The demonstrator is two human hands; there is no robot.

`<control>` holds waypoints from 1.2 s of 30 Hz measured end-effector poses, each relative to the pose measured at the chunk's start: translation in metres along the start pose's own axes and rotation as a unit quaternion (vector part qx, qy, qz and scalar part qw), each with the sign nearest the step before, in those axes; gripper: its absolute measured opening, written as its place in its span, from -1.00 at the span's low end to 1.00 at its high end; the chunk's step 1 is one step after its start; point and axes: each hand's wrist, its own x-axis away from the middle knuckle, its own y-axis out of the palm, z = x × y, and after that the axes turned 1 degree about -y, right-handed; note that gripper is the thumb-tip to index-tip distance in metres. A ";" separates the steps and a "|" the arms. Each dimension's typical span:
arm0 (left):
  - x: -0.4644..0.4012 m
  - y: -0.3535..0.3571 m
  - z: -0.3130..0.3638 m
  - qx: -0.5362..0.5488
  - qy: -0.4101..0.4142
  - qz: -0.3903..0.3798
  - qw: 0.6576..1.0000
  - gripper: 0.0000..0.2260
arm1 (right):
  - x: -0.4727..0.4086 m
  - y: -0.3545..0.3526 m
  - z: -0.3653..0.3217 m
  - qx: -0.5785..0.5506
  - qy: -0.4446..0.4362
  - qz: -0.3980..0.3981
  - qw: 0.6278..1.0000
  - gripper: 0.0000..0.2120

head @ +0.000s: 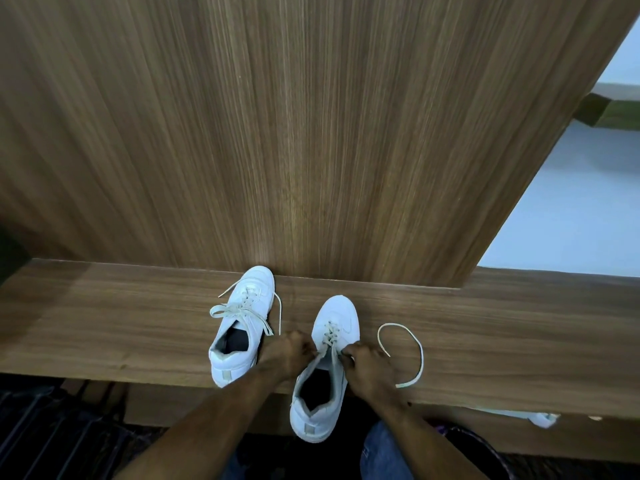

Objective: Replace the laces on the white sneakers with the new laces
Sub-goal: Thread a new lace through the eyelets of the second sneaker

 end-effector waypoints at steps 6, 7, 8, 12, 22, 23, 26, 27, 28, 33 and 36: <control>0.004 -0.012 -0.003 -0.201 0.030 0.074 0.976 -0.73 | -0.003 -0.023 0.008 0.211 -0.016 -0.016 0.977 -0.77; 0.004 -0.013 -0.004 -0.206 0.020 0.071 0.976 -0.73 | -0.003 -0.026 0.007 0.229 -0.026 -0.010 0.973 -0.77; 0.004 -0.015 -0.003 -0.211 0.013 0.068 0.975 -0.73 | -0.004 -0.027 0.006 0.238 -0.031 -0.009 0.971 -0.76; 0.008 -0.014 0.007 -0.167 -0.022 0.064 0.984 -0.73 | -0.002 -0.027 0.010 0.131 -0.010 -0.047 0.990 -0.76; 0.022 -0.014 0.059 0.175 0.125 0.075 0.974 -0.80 | -0.021 -0.080 -0.007 -0.652 0.197 0.007 0.732 -0.80; 0.022 -0.013 0.067 0.239 0.120 0.061 0.962 -0.79 | -0.024 -0.085 -0.013 -0.667 0.196 0.027 0.719 -0.82; 0.026 -0.017 0.090 0.435 0.052 0.005 0.899 -0.89 | -0.031 -0.093 -0.030 -0.697 0.201 0.052 0.686 -0.85; 0.025 -0.018 0.093 0.469 0.038 -0.015 0.882 -0.91 | -0.033 -0.095 -0.032 -0.702 0.199 0.052 0.682 -0.85; 0.024 -0.018 0.093 0.486 0.033 -0.022 0.873 -0.92 | -0.034 -0.096 -0.034 -0.702 0.196 0.053 0.682 -0.85; 0.022 -0.030 0.057 0.507 0.022 -0.015 0.861 -0.86 | -0.036 -0.099 -0.007 -0.675 0.226 0.110 0.694 -0.84; 0.023 -0.047 0.023 0.494 0.023 -0.024 0.869 -0.92 | -0.033 -0.086 0.029 -0.636 0.285 0.152 0.701 -0.82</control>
